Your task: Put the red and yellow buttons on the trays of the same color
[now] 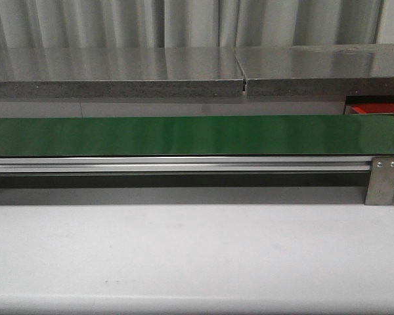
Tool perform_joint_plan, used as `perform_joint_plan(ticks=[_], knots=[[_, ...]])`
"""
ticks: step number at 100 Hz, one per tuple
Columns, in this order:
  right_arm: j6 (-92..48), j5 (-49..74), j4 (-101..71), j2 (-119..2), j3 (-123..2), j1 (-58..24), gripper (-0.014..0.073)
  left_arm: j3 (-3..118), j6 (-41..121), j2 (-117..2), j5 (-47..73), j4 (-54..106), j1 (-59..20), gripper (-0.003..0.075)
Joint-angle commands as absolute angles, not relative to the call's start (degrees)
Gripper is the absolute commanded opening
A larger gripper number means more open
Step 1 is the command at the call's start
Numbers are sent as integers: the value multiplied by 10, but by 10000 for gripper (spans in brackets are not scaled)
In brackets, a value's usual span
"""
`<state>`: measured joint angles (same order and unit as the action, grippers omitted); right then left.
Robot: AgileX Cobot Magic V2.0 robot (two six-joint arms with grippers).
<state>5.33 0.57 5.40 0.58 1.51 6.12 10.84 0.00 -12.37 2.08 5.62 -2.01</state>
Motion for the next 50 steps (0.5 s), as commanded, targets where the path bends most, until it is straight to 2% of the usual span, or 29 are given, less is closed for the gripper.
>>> perform_joint_plan(ticks=[1, 34, 50], knots=[[52, -41, 59, 17, 2, 66, -90, 95, -8, -96, -29, 57, -26, -20], [52, -41, 59, 17, 2, 66, -90, -19, -8, 23, -51, 82, -26, -20], [52, -40, 59, 17, 2, 66, -90, -17, -8, 21, -33, 82, -26, -20]])
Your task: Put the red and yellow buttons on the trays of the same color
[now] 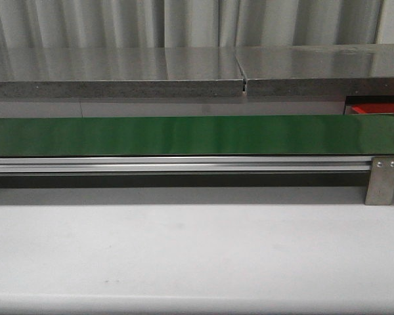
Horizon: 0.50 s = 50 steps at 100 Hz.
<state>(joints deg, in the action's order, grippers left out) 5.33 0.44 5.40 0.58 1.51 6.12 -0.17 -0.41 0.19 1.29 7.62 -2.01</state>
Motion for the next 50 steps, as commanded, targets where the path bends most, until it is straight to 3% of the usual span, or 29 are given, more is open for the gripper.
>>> perform_joint_plan(ticks=[1, 50], knots=[[52, -40, 59, 17, 2, 66, -90, -17, -8, 21, -33, 82, -26, -20], [52, -41, 59, 17, 2, 66, -90, -17, -8, 21, -25, 82, -26, -20]])
